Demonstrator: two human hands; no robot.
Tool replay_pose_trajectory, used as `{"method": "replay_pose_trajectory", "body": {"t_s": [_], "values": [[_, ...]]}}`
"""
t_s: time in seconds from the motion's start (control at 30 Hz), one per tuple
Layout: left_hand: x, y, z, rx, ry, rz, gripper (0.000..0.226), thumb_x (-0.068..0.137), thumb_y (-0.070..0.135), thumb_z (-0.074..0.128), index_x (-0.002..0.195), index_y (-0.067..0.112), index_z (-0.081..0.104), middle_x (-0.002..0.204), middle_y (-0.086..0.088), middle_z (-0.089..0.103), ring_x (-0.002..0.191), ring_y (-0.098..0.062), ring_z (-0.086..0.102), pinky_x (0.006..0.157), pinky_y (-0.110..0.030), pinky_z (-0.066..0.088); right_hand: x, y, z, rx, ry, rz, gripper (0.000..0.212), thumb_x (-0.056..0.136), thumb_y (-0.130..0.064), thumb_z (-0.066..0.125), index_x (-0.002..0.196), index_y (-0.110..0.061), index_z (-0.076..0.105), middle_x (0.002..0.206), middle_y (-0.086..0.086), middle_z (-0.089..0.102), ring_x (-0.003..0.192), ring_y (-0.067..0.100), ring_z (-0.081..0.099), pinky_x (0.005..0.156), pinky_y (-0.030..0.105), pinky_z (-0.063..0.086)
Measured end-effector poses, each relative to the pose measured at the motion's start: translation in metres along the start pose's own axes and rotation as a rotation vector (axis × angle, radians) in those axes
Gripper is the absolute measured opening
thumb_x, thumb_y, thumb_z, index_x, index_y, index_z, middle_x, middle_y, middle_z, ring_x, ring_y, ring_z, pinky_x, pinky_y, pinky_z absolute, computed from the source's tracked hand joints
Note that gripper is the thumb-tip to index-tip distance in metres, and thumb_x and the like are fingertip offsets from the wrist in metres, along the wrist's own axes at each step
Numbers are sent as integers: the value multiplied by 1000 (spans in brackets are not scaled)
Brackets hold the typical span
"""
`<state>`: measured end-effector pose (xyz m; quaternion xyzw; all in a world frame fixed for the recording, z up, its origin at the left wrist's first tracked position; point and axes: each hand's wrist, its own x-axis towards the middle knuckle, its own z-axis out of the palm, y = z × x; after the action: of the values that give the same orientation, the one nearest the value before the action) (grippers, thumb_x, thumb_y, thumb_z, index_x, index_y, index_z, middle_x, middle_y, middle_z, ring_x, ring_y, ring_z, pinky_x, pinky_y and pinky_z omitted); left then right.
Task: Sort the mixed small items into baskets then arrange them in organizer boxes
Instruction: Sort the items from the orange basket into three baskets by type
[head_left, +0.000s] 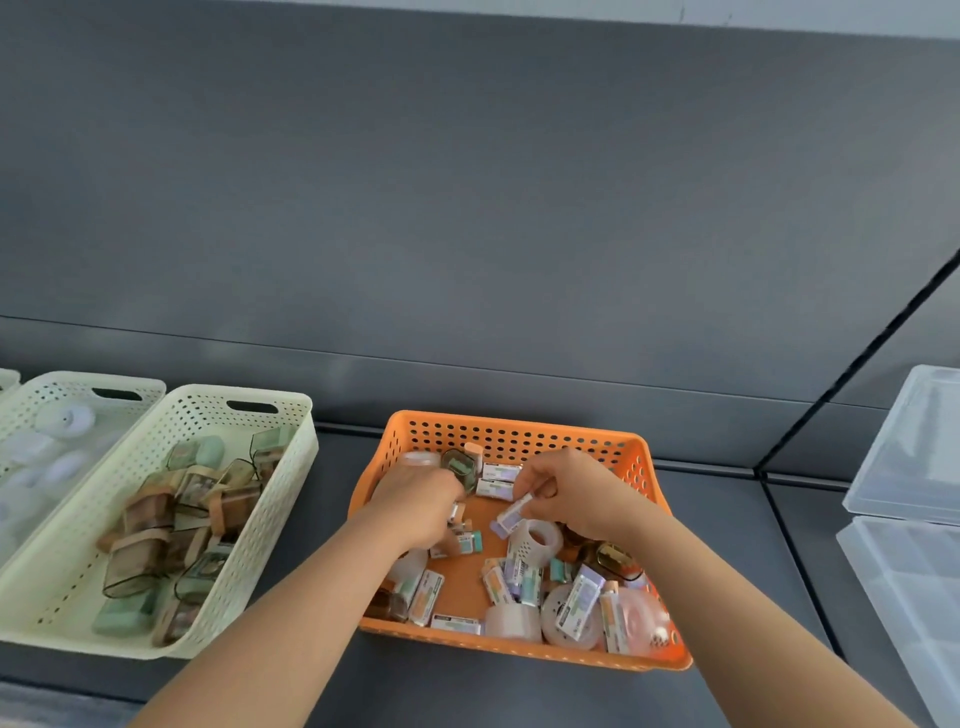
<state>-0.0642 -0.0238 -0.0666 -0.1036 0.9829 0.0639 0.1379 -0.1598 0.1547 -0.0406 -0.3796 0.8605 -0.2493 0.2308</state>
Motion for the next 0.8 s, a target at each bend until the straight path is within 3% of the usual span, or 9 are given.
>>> {"method": "replay_pose_trajectory", "body": {"t_s": [0.13, 0.2, 0.27, 0.37, 0.47, 0.6, 0.7, 0.8], "values": [[-6, 0, -3, -112, 15, 19, 39, 75, 42, 75, 109, 28, 64, 96, 7, 59, 90, -16, 54, 70, -25, 42, -2, 7, -1, 43, -3, -5, 19, 83, -13, 69, 94, -28, 69, 94, -9, 67, 82, 4, 61, 74, 18, 52], [-11, -5, -10, -269, 49, 38, 29, 74, 42, 75, 98, 29, 63, 92, 10, 56, 84, -13, 53, 62, -24, 38, -3, 6, -1, 74, -21, -12, 20, 83, -13, 69, 98, -27, 69, 96, -9, 67, 85, 4, 62, 76, 18, 53], [-19, -9, -20, -483, 108, 22, 26, 73, 37, 77, 94, 27, 64, 90, 11, 60, 81, -12, 58, 62, -26, 44, -5, -1, -1, 118, -25, -37, 24, 84, -15, 70, 104, -27, 66, 96, -7, 66, 86, 4, 61, 79, 19, 53], [-40, -14, -36, -656, 243, -17, 27, 70, 34, 81, 92, 30, 68, 86, 15, 64, 80, -4, 59, 67, -23, 47, -4, -23, -2, 163, 21, -108, 31, 85, -20, 69, 114, -29, 64, 93, -6, 65, 84, 7, 61, 75, 16, 51], [-62, -34, -44, -764, 317, -21, 20, 67, 36, 82, 68, 34, 63, 75, 11, 64, 70, -4, 57, 61, -26, 44, 3, -55, -3, 214, 39, -188, 26, 86, -22, 68, 112, -27, 68, 92, -5, 67, 81, 6, 61, 71, 14, 48], [-98, -76, -46, -895, 390, -100, 21, 68, 31, 82, 78, 19, 69, 73, 3, 67, 62, -3, 55, 61, -25, 43, 25, -109, 15, 329, -44, -281, 17, 85, -19, 69, 102, -23, 73, 86, 5, 69, 66, 12, 59, 59, 21, 49], [-121, -109, -47, -974, 459, -176, 19, 67, 23, 84, 68, 21, 65, 59, 13, 60, 53, 2, 48, 54, -15, 39, 48, -148, 36, 380, -72, -298, 11, 85, -20, 70, 92, -28, 73, 84, 6, 71, 65, 29, 59, 64, 40, 54], [-148, -163, -47, -1056, 544, -279, 20, 65, 22, 86, 77, 19, 71, 71, 2, 70, 61, -6, 60, 61, -27, 51, 77, -201, 68, 402, -90, -336, 8, 85, -13, 69, 91, -18, 72, 80, 9, 70, 63, 10, 56, 67, 31, 50]]}}
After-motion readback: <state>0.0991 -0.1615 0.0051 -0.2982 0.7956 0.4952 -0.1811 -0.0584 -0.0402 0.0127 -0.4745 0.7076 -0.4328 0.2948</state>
